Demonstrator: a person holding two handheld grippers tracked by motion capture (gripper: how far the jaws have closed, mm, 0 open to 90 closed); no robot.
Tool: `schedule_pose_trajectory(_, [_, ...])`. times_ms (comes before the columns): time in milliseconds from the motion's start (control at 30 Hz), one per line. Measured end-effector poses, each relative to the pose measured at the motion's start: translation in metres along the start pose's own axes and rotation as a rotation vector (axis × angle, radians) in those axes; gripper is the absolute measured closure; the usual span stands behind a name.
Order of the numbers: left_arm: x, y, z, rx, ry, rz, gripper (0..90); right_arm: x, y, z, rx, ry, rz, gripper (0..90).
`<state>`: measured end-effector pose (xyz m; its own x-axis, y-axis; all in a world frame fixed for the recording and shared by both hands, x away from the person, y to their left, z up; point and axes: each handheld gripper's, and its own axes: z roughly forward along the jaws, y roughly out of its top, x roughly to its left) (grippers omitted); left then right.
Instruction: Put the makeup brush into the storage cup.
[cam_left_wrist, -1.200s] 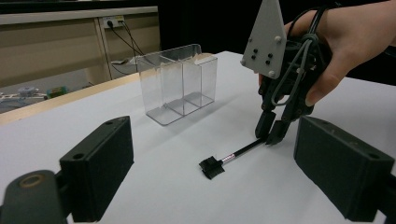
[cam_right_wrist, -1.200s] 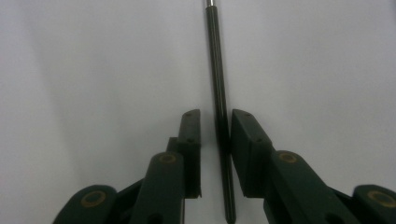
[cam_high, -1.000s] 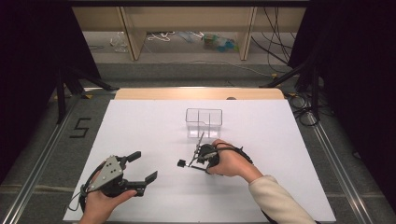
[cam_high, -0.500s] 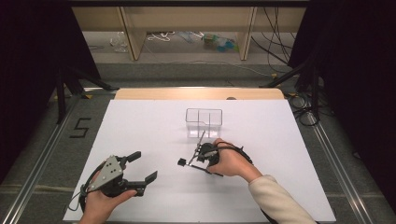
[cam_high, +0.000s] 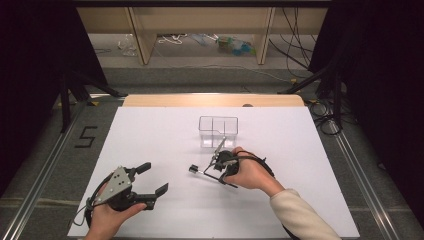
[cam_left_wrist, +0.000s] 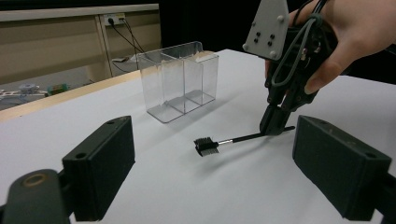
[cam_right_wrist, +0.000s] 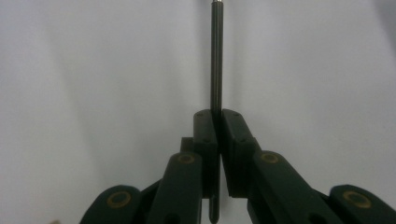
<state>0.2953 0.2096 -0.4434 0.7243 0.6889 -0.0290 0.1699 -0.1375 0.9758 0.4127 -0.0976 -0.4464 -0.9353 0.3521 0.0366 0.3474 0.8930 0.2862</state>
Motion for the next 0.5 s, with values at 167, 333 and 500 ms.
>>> schedule_pose_trajectory(167, [0.0, 0.0, 0.0, 0.002, 0.0, 0.001, 13.2, 0.004, -0.006, -0.009, -0.09, -0.001, 0.047, 85.8])
schedule_pose_trajectory(333, [0.0, 0.0, 0.001, -0.002, -0.003, 0.0, 13.3, 0.005, -0.014, -0.015, -0.168, -0.006, 0.066, 85.8])
schedule_pose_trajectory(500, [0.0, -0.001, 0.002, -0.008, -0.003, -0.015, 13.3, 0.007, -0.021, -0.022, -0.241, -0.01, 0.084, 85.8])
